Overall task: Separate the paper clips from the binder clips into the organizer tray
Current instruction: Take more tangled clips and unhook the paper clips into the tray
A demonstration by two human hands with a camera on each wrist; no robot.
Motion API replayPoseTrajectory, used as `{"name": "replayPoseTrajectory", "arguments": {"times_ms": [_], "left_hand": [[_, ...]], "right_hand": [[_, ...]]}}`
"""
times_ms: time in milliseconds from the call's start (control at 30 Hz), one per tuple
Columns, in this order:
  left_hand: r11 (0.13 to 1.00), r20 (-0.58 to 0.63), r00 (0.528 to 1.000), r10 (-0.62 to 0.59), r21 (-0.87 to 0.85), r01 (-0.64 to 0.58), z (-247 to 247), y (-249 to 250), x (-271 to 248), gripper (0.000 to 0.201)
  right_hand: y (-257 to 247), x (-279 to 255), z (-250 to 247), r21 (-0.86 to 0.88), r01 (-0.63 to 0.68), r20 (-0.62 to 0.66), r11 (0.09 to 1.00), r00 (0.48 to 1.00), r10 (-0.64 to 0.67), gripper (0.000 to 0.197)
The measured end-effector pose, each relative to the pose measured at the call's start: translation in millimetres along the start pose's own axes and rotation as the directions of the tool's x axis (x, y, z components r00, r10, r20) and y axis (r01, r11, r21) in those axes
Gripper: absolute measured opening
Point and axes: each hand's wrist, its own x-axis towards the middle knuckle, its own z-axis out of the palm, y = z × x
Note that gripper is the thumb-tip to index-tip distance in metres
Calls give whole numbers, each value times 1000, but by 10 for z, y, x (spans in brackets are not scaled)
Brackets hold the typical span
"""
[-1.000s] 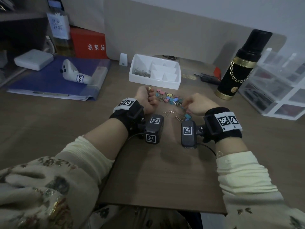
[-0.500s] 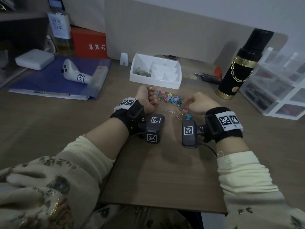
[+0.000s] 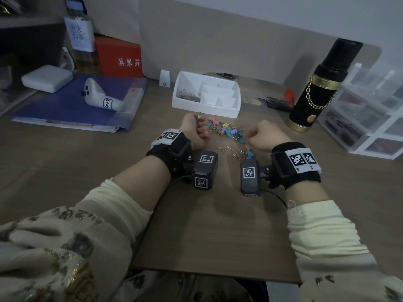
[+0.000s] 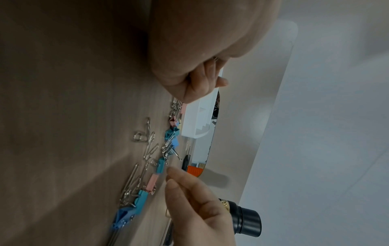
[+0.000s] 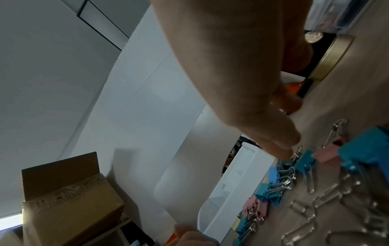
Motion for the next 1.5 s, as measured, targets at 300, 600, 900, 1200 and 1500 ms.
{"name": "replayPoseTrajectory", "arguments": {"times_ms": [300,600,900,1200,1500], "left_hand": [[1000,-1,1000,1,0,-1,-5,5,2,35],[1000,5,1000,-6,-1,6,-10,7,12,34],[1000,16,1000,-1,-5,2,-10,0,8,34],[1000,12,1000,5,-10,-5,-6,7,3,35],[1000,3,1000,0,-18,0,-8,17,5,34]], "right_hand": [[-154,-78,61,58,197,208,979,956,-205,55],[-62,-79,-40,27,144,129,989,981,-146,13],[-70,-25,69,32,131,216,991,967,-135,15],[-153,19,179,95,201,176,975,960,-216,5],[-38,-12,3,12,108,123,994,986,-109,23]]}}
